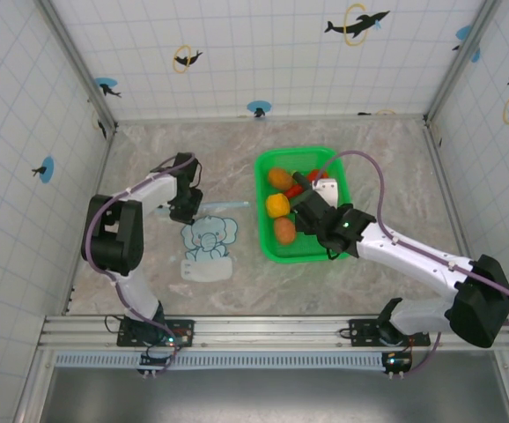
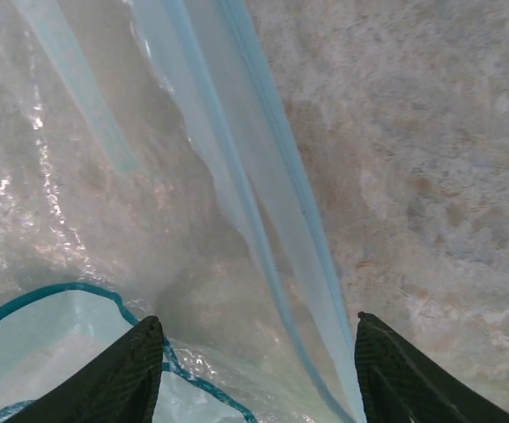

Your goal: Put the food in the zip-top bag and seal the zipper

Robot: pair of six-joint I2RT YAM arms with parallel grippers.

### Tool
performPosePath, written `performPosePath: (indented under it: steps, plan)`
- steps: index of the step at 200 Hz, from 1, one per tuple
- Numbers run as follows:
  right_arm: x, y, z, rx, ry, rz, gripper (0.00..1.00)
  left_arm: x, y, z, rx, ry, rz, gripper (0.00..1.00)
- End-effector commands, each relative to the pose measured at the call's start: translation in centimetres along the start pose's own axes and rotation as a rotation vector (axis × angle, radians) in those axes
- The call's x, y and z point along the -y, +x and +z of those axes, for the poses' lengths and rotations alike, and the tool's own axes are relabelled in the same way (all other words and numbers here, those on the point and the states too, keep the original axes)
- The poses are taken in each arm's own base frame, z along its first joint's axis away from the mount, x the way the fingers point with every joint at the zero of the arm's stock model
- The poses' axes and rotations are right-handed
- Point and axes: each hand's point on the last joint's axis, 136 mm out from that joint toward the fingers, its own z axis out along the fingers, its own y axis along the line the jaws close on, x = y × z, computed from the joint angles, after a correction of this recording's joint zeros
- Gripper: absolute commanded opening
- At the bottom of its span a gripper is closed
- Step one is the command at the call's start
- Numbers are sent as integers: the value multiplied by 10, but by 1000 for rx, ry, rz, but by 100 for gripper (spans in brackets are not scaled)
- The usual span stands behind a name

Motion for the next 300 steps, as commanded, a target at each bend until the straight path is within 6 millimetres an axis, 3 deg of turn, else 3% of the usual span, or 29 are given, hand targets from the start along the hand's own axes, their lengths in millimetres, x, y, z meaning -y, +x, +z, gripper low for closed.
performPosePath:
  steps: [1, 36, 55, 83, 118, 138, 166, 170, 212, 237, 249, 278, 300]
  plan:
    - [-1, -13, -5, 35, -1, 18, 100, -6, -2, 0, 1, -9, -7, 50]
    - [-9, -21, -12, 35, -43, 39, 96, 3, -6, -7, 24, 24, 99, 24]
    - [-13, -26, -17, 34, -63, 43, 95, 21, -16, -23, 87, 85, 207, 14]
    - [-24, -38, -35, 70, -170, 77, 96, 55, -17, -57, 168, 154, 516, 5]
    - [-56, -44, -54, 79, -380, 63, 88, 75, 15, -118, 276, 331, 918, 0]
    - [-77, -46, -65, 71, -427, 14, 90, 65, 53, -147, 228, 493, 1119, 0]
    - [-110, -47, -76, 50, -574, -22, 89, 29, 90, -170, 109, 653, 1312, 0]
    - [-113, -46, -75, 41, -585, -26, 88, 22, 103, -172, 91, 665, 1357, 0]
    - [-173, -31, -76, -74, -901, -48, 89, -14, 142, -191, -52, 777, 1476, 0]
    - [-192, -21, -53, -142, -914, -83, 86, -21, 151, -200, -103, 816, 1486, 0]
    - [-192, -18, -43, -163, -921, -63, 79, -23, 154, -201, -121, 819, 1495, 0]
    - [-193, -12, -36, -178, -1037, 10, 33, -24, 162, -192, -191, 802, 1501, 0]
    - [-191, -12, -42, -164, -1128, 55, 9, -22, 163, -177, -222, 749, 1487, 4]
